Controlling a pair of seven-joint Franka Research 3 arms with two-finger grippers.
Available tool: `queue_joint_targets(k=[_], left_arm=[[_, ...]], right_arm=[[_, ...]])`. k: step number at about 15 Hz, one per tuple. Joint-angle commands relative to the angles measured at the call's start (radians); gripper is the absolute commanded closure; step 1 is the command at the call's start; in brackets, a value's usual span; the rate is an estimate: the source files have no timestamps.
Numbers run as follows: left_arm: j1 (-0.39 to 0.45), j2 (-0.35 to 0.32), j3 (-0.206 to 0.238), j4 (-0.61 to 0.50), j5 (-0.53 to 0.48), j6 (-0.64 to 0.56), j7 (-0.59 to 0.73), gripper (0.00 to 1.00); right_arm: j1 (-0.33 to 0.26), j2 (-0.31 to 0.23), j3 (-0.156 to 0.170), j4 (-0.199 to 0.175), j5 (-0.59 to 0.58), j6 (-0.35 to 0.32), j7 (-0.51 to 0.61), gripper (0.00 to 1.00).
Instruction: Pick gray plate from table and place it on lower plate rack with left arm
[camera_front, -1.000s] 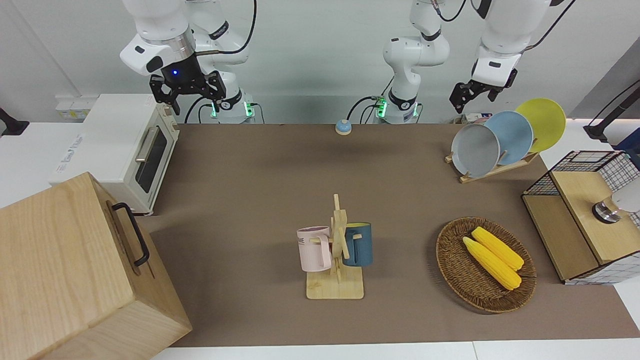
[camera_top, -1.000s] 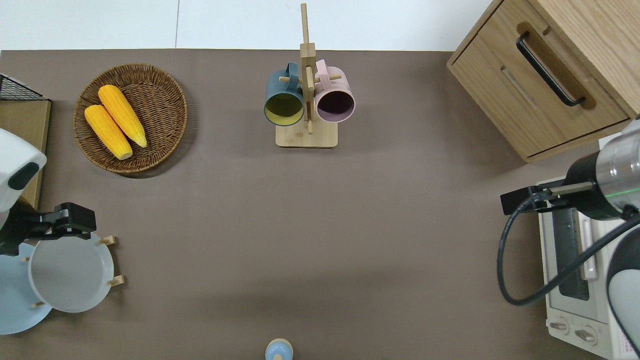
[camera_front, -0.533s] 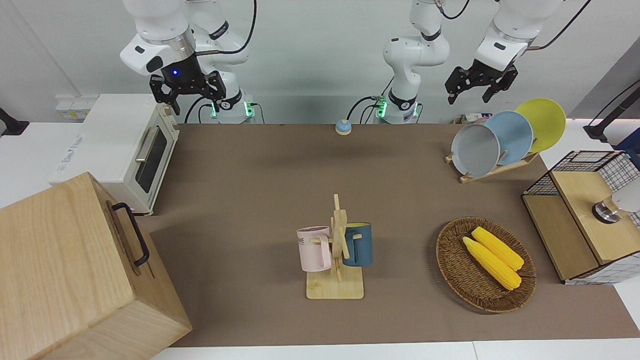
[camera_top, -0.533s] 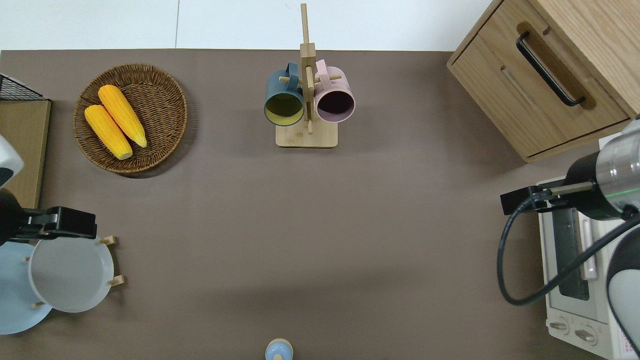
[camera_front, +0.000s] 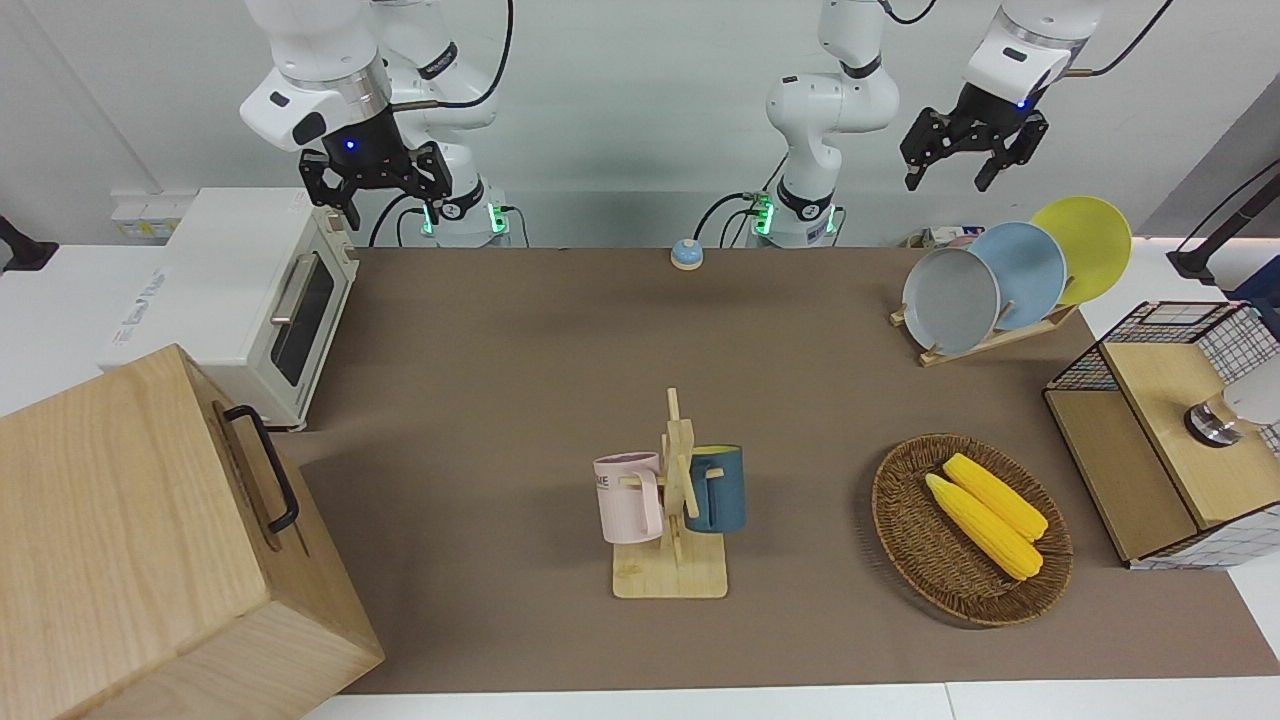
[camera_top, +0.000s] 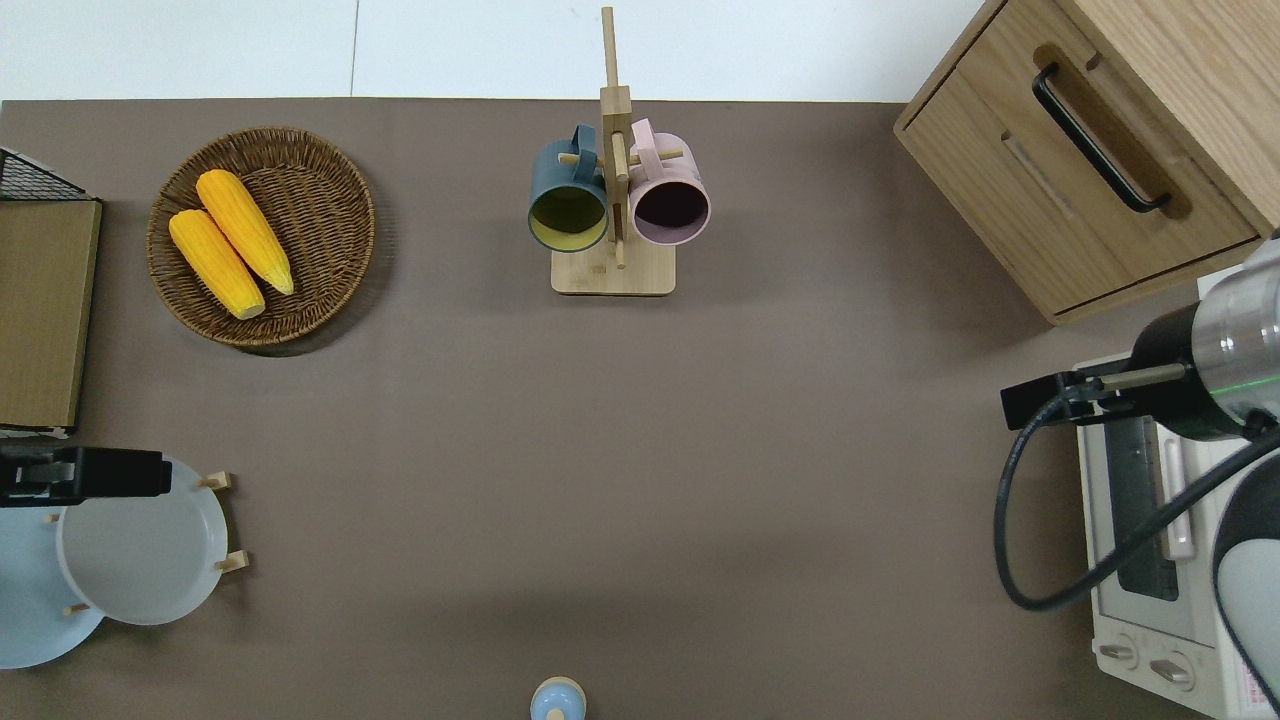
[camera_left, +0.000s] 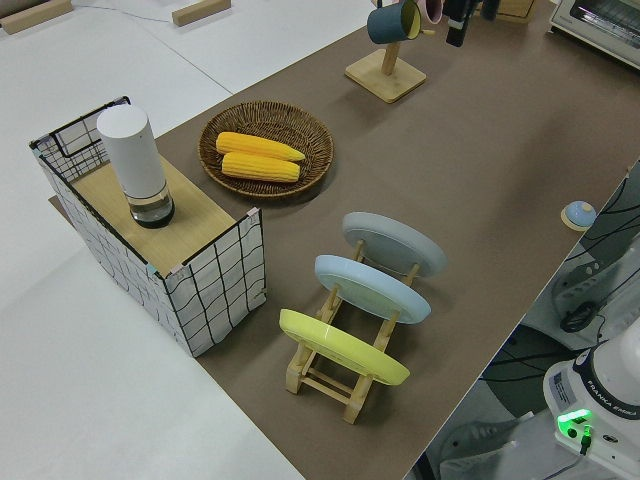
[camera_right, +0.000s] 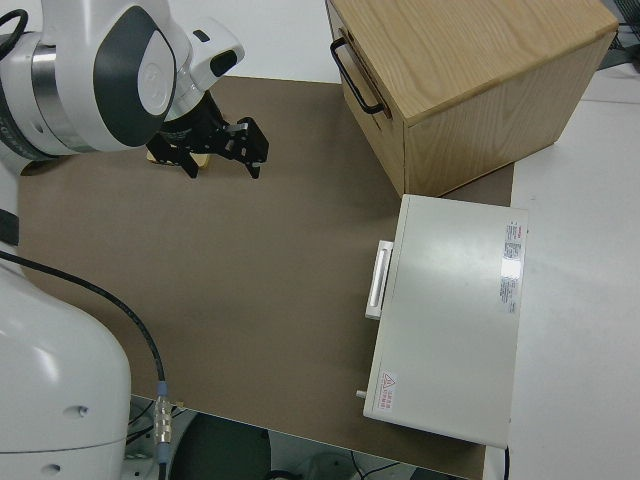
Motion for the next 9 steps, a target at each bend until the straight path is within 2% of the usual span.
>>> queue_joint_targets(k=[1, 9], left_arm=[[-0.004, -0.084, 0.008, -0.163, -0.016, 0.112, 0.016, 0.0], [-0.001, -0.076, 0.007, -0.162, -0.007, 0.097, -0.001, 0.0]], right_arm=[[-0.01, -0.002, 0.006, 0.006, 0.01, -0.014, 0.0, 0.013], [-0.01, -0.002, 0.006, 0.006, 0.01, -0.014, 0.0, 0.013]])
